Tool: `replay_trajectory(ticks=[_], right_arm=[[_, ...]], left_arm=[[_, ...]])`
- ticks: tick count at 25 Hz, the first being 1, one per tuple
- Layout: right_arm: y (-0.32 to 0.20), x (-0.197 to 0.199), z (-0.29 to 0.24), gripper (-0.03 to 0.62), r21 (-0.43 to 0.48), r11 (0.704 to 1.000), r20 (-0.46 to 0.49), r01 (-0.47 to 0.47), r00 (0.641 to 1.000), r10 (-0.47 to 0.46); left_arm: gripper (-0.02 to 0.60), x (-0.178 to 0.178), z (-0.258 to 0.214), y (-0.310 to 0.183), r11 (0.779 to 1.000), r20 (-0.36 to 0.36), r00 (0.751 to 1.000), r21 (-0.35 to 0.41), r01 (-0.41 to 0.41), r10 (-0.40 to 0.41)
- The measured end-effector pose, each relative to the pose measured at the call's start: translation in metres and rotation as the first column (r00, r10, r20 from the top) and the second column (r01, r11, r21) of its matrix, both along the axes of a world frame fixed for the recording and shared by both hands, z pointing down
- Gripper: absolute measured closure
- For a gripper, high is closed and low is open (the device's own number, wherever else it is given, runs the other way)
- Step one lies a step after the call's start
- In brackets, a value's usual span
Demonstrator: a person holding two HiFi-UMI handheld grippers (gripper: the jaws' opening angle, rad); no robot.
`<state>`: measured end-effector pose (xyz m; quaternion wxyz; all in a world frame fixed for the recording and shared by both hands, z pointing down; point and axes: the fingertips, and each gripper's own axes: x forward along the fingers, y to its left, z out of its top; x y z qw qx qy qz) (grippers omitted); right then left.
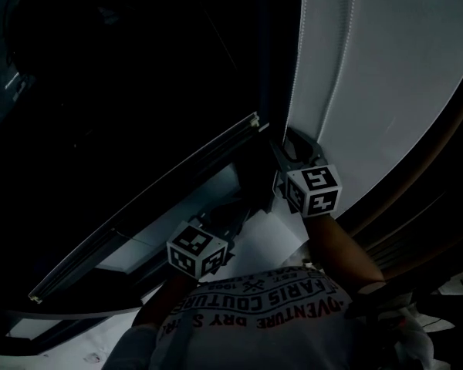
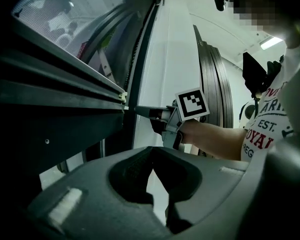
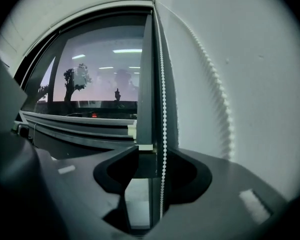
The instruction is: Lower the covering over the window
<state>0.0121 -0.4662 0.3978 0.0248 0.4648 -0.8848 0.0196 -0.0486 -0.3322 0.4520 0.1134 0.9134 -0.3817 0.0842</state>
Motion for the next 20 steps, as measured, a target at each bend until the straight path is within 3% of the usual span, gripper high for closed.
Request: replay_trajectory(ticks=[6,9,20], right_arm=[[0.000,-0.005,0.000,0.470,0.009,1.000,0.005,0.022,1.000,-0.022],[0.004,-0.013,0.000,0.515,0.007,0.997,0.010,0.072,0.997,-0.072],[0.028,-0.036,-0.006,0.583,0.005,0.967,-0.006,0.255,0.967,-0.255]], left_arm=[[0.580,-0.009,-0.003,0.002,1.000,-0.005,1.000,0.007,0.025,-0.025],[0.580,-0.014,0.000,0.004,0.999,0.002,0.999,0.003,0.034,-0.034],[0.580,-0.024,-0.002,0.010,0.997,-0.016,0.997,-0.005,0.073,-0.073]])
